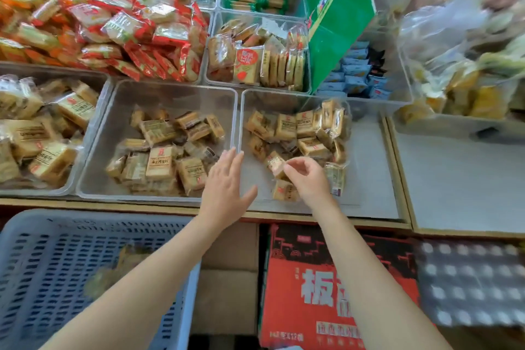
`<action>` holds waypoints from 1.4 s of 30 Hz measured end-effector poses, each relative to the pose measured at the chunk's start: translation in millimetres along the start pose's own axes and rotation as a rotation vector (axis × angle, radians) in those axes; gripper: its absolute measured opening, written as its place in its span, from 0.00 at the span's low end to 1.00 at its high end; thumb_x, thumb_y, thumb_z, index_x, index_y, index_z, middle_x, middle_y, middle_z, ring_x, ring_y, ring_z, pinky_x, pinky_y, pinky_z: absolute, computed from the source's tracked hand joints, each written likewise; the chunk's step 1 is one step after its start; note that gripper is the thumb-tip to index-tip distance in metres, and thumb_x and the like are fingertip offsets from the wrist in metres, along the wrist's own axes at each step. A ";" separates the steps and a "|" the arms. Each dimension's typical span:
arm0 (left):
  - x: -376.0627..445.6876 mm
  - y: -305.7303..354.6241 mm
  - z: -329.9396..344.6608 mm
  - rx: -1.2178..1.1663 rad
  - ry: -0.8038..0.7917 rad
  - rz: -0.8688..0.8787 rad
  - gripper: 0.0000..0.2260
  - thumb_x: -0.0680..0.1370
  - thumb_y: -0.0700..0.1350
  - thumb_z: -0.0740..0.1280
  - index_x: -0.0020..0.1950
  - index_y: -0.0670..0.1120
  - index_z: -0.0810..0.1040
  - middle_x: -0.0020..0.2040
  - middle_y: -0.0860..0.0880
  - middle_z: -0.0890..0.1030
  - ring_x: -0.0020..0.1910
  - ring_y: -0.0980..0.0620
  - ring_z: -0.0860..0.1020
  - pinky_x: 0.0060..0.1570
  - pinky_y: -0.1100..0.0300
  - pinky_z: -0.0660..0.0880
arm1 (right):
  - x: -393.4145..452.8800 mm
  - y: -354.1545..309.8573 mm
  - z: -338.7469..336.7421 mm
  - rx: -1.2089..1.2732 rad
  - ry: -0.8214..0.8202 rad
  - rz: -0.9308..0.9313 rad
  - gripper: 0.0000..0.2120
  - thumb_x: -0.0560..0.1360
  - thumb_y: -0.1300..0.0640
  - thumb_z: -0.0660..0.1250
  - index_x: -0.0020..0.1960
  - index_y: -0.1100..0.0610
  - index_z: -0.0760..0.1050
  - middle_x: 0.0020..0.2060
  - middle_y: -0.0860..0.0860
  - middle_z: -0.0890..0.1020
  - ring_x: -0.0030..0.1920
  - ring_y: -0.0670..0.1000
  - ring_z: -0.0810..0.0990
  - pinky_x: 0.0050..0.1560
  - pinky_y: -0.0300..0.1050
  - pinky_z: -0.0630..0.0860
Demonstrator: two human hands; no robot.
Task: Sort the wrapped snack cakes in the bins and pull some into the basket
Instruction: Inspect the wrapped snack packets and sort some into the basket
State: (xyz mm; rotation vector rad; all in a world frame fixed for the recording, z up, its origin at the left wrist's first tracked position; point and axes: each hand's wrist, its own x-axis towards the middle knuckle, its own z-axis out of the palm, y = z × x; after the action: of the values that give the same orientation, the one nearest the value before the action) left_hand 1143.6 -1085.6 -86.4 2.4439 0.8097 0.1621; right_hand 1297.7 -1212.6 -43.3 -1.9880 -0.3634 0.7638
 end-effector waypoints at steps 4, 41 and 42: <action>20.8 8.0 24.8 0.160 -0.008 -0.126 0.40 0.82 0.64 0.54 0.84 0.42 0.45 0.84 0.44 0.45 0.83 0.45 0.45 0.81 0.47 0.52 | 46.5 2.7 -9.7 -0.112 -0.105 -0.056 0.07 0.78 0.53 0.72 0.55 0.52 0.80 0.49 0.45 0.83 0.51 0.43 0.80 0.51 0.37 0.77; 20.3 17.6 28.5 0.338 -0.053 -0.162 0.47 0.76 0.76 0.41 0.84 0.44 0.50 0.84 0.41 0.46 0.83 0.43 0.48 0.74 0.44 0.65 | 89.8 12.8 -23.2 -1.005 -0.630 -0.166 0.07 0.80 0.45 0.68 0.49 0.47 0.80 0.55 0.54 0.76 0.63 0.57 0.70 0.64 0.58 0.69; 16.4 19.2 31.1 0.341 -0.044 -0.159 0.48 0.76 0.77 0.40 0.84 0.43 0.51 0.84 0.40 0.47 0.83 0.42 0.48 0.74 0.43 0.63 | 88.7 13.4 -20.3 -1.093 -0.630 -0.198 0.11 0.81 0.44 0.66 0.54 0.48 0.81 0.58 0.54 0.77 0.67 0.57 0.67 0.68 0.59 0.65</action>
State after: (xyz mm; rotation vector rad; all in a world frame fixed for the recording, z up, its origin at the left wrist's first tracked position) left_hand 1175.4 -1103.4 -103.0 2.6695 1.0813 -0.0978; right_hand 1377.7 -1185.6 -80.0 -2.5539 -1.5965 1.2010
